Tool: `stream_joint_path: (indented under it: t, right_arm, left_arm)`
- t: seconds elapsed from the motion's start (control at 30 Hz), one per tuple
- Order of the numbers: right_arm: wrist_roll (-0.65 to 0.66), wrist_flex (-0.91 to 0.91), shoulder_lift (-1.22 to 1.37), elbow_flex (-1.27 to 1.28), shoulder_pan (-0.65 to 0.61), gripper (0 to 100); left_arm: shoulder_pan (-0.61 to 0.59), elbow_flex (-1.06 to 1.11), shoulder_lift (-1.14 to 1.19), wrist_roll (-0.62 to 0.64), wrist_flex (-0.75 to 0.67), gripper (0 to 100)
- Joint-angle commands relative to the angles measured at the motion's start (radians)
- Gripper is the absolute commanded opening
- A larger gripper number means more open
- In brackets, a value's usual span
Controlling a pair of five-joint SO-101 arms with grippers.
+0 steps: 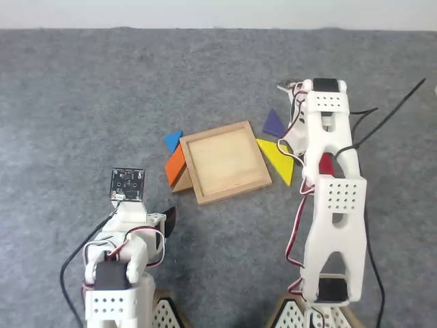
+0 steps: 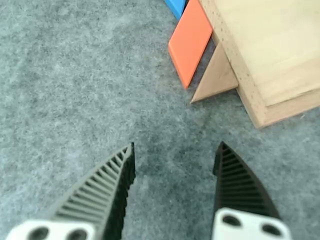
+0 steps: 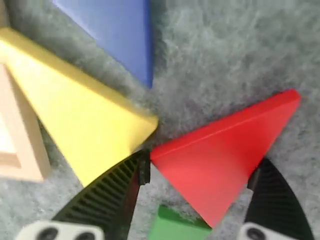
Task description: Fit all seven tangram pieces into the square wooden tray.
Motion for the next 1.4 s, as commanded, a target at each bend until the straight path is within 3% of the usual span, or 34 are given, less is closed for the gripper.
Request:
stream_joint_path:
  t: [0.0,0.13,0.3,0.4,0.6,0.73,0.93,1.37]
  right_arm:
    - [-0.101,-0.041,0.012,-0.015,-0.012,31.4]
    - [-0.164,-0.031,0.031,-0.015,-0.012,30.3]
    - [-0.25,-0.042,0.028,-0.015,0.015,15.7]
    - [-0.236,-0.044,0.025,-0.015,0.019,10.8]
    - [-0.215,-0.028,0.022,-0.037,0.015,11.3]
    - [-0.222,0.008,0.031,-0.071,0.015,18.0]
    - [-0.216,0.007,0.024,-0.075,0.021,5.8]
    - [-0.212,0.054,-0.028,-0.184,0.013,4.8]
  left_arm:
    - [0.0,-0.007,-0.011,-0.008,0.006,24]
    - [0.0,-0.007,-0.011,-0.008,0.006,24]
    - [0.0,-0.007,-0.011,-0.008,0.006,24]
    - [0.0,-0.007,-0.011,-0.008,0.006,24]
    - [0.0,-0.007,-0.011,-0.008,0.006,24]
    - [0.0,-0.007,-0.011,-0.008,0.006,24]
    - [0.0,-0.007,-0.011,-0.008,0.006,24]
    - [0.0,-0.007,-0.011,-0.008,0.006,24]
